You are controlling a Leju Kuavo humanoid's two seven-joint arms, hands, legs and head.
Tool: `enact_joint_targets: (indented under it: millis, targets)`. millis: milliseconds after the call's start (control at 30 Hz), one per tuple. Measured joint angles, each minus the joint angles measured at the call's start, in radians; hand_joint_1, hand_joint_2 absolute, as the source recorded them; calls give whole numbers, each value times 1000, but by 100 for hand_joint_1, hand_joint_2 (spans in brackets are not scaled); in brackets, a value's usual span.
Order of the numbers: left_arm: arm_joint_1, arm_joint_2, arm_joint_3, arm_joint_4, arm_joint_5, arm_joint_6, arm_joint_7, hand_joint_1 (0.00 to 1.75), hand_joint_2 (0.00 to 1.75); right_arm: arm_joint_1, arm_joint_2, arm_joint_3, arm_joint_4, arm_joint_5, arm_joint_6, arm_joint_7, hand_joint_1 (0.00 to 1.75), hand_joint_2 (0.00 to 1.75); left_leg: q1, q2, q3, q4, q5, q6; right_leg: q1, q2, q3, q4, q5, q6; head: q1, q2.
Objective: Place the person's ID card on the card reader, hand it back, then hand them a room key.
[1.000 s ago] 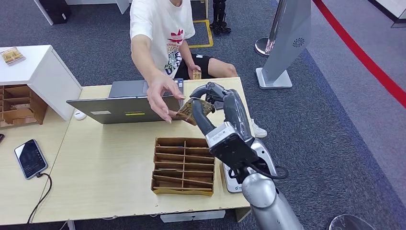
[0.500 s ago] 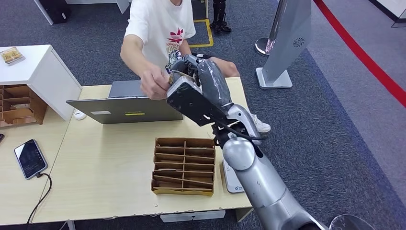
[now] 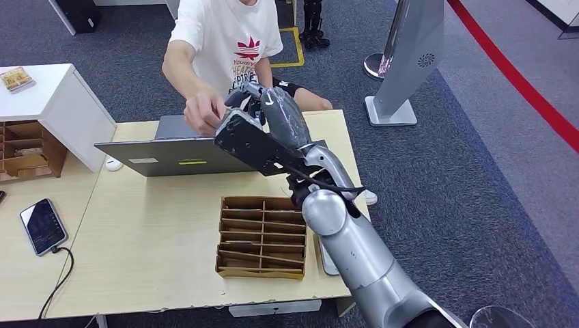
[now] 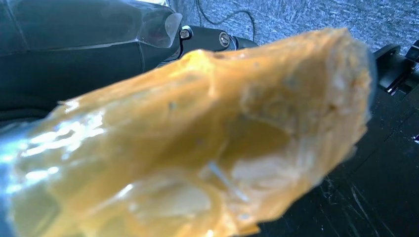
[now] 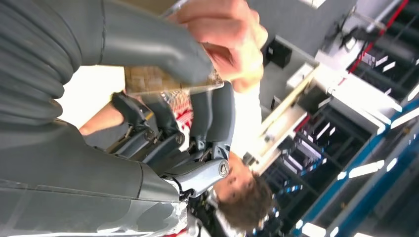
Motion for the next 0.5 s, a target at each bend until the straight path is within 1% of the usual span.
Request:
enact_joint_targets:
  millis: [33, 133, 500]
  targets:
    - [0, 0, 0, 0, -4, 0, 0, 0, 0, 0, 1, 3, 3, -4, 9, 0, 0, 0, 0, 0, 0, 0, 0, 0, 0, 0, 0, 0, 0, 0, 0, 0]
    - [0, 0, 0, 0, -11, 1, -1, 0, 0, 0, 2, 13, 11, -9, 23, 0, 0, 0, 0, 0, 0, 0, 0, 0, 0, 0, 0, 0, 0, 0, 0, 0]
    - [0, 0, 2, 0, -23, 3, -2, 0, 0, -3, 2, 28, 22, -12, 26, 0, 0, 0, 0, 0, 0, 0, 0, 0, 0, 0, 0, 0, 0, 0, 0, 0]
